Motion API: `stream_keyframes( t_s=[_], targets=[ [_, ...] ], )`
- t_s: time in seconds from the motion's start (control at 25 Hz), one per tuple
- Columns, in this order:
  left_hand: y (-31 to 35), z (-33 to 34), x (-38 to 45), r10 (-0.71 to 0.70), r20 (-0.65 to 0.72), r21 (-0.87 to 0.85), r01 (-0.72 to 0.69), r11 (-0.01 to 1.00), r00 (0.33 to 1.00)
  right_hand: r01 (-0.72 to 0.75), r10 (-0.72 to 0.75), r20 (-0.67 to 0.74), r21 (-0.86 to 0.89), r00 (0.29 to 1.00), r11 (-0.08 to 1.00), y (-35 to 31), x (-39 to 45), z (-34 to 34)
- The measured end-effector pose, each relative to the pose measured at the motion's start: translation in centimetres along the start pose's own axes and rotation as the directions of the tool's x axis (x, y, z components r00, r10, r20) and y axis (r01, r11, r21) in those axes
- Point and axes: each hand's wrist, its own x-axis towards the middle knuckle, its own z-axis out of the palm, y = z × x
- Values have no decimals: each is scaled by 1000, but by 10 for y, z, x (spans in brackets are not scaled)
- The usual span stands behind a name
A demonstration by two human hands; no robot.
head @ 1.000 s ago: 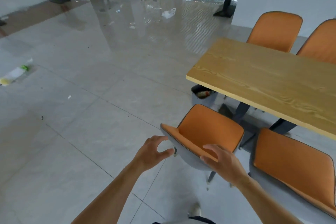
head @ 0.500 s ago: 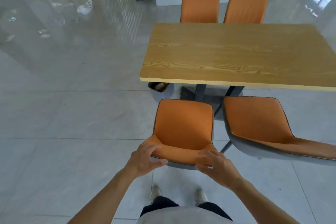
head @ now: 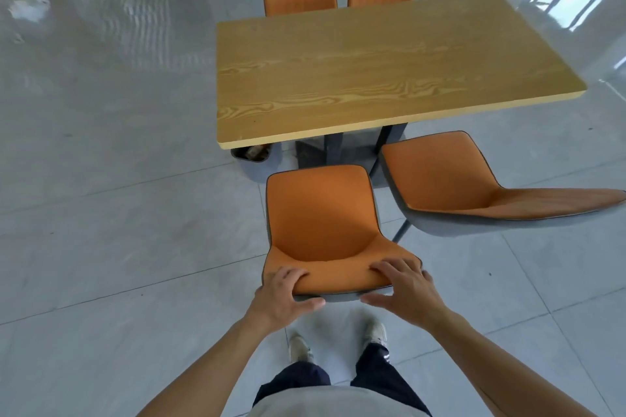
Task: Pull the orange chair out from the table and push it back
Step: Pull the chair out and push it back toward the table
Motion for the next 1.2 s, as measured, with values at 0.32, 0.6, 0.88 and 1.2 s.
stream_keyframes(
  t_s=[0.32, 0.6, 0.88, 1.2],
  targets=[
    [2, 13, 6, -26, -130, 127, 43, 991, 991, 18, -17, 65, -19, 998, 1000, 4, 19, 3],
    [20, 21, 27, -44, -184, 147, 71, 987, 982, 81, -80, 38, -42, 996, 996, 28, 37, -13],
    [50, 20, 56, -61, -185, 108, 82, 991, 981, 99, -100, -3, -55, 995, 994, 58, 54, -32],
    [84, 23, 88, -76, -176, 90, 92, 992, 981, 89, -89, 4, -12, 996, 996, 92, 75, -58]
  ],
)
